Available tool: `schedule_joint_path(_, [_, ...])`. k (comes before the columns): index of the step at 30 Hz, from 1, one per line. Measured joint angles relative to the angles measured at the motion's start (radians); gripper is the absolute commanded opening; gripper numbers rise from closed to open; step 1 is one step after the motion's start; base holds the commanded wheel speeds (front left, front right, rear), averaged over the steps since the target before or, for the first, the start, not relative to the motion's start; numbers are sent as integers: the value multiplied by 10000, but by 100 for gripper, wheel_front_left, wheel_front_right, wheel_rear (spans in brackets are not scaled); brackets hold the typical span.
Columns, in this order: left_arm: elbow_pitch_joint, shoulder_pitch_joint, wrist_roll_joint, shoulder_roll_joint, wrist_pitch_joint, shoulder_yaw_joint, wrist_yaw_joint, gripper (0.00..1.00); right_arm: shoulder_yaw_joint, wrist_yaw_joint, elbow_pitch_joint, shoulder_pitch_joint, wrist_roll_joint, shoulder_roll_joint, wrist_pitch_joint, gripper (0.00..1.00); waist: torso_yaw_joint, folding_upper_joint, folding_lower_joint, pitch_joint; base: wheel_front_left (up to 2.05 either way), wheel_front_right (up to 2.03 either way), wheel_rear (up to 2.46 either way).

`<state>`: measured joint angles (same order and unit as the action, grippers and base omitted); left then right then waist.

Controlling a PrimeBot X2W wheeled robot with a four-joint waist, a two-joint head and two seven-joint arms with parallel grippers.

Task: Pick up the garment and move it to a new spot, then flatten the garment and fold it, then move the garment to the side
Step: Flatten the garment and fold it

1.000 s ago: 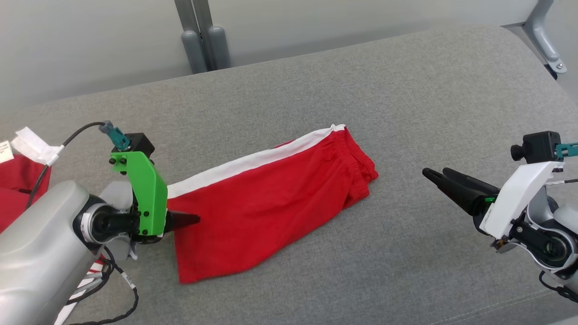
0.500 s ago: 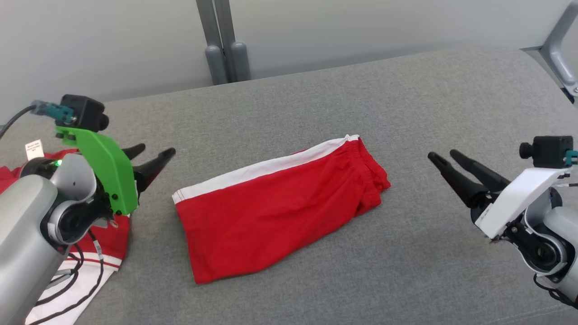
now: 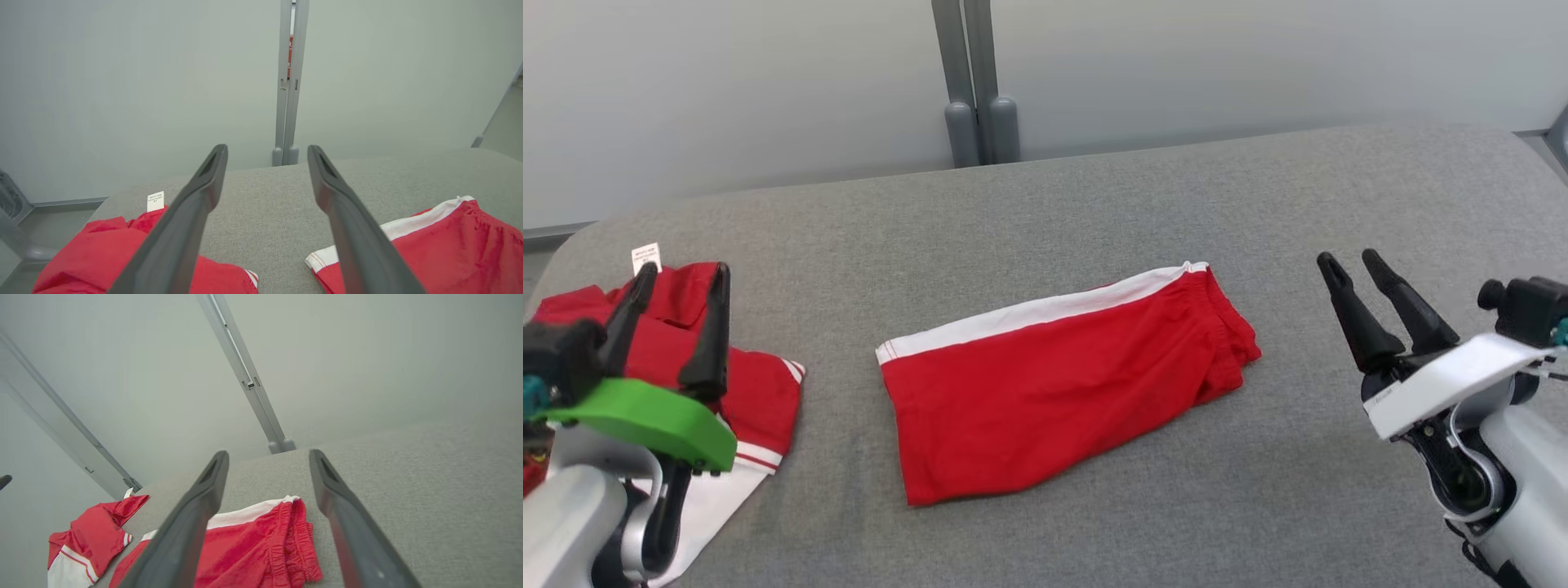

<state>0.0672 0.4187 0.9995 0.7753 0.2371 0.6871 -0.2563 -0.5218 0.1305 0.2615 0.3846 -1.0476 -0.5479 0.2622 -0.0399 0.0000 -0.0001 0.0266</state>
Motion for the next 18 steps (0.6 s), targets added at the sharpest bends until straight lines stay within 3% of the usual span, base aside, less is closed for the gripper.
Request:
schedule_joint_path(4, [-382,-1252,-585,-539,211,-769,-640,100,978,-2,-134,-1107,700,600,4,100,159,0,0,-119,0,0,0])
schedule_joint_path(9, [-1172,-3033,-2197,-1848,255,-2683,-792,100,1824,0,-732,-1930,1628,1175,4,100,246,0,0,-235,0,0,0])
schedule_joint_path(12, [-1388,-3980,-3064,-2801,255,-3515,-458,100,2433,0,-853,-2459,2397,1536,4,100,270,0,0,-249,0,0,0])
schedule_joint_path(18, [-1076,-5134,-4500,-4514,257,-4819,786,100,3373,0,-823,-2973,4389,2320,6,100,321,0,0,-288,0,0,0])
